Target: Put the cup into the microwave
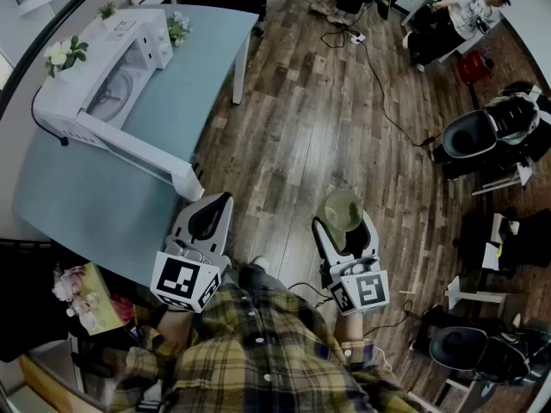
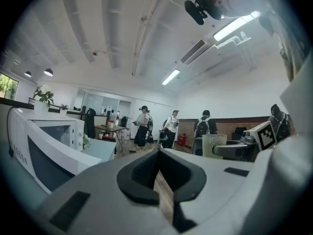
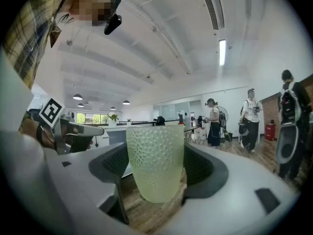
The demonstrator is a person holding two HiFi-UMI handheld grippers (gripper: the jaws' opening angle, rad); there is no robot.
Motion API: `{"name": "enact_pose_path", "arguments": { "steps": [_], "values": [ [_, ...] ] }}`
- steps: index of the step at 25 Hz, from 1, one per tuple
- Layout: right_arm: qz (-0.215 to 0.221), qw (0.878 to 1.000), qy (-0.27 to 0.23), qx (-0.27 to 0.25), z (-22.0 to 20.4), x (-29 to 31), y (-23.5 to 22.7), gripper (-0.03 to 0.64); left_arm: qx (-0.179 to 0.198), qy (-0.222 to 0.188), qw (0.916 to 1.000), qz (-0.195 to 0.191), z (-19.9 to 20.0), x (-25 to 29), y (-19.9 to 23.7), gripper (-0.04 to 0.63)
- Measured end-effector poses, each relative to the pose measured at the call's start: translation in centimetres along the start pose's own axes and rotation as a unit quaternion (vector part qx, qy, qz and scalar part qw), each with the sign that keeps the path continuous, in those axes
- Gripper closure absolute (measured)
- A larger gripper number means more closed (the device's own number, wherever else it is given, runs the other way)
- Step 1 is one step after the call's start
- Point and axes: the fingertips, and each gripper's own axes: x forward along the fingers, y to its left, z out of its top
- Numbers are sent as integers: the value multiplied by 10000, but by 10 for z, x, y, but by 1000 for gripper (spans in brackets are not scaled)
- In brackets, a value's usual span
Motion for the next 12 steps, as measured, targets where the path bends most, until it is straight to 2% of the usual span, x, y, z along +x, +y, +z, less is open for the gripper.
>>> {"name": "enact_pose_path", "arguments": {
  "steps": [6, 12],
  "values": [
    [478, 9985, 130, 243, -12, 6, -7, 265, 207, -65, 9997, 109, 1, 12, -16, 604],
    [495, 9977, 188, 417, -19, -9, -26, 265, 189, -39, 9997, 142, -8, 18, -37, 604]
  ]
}}
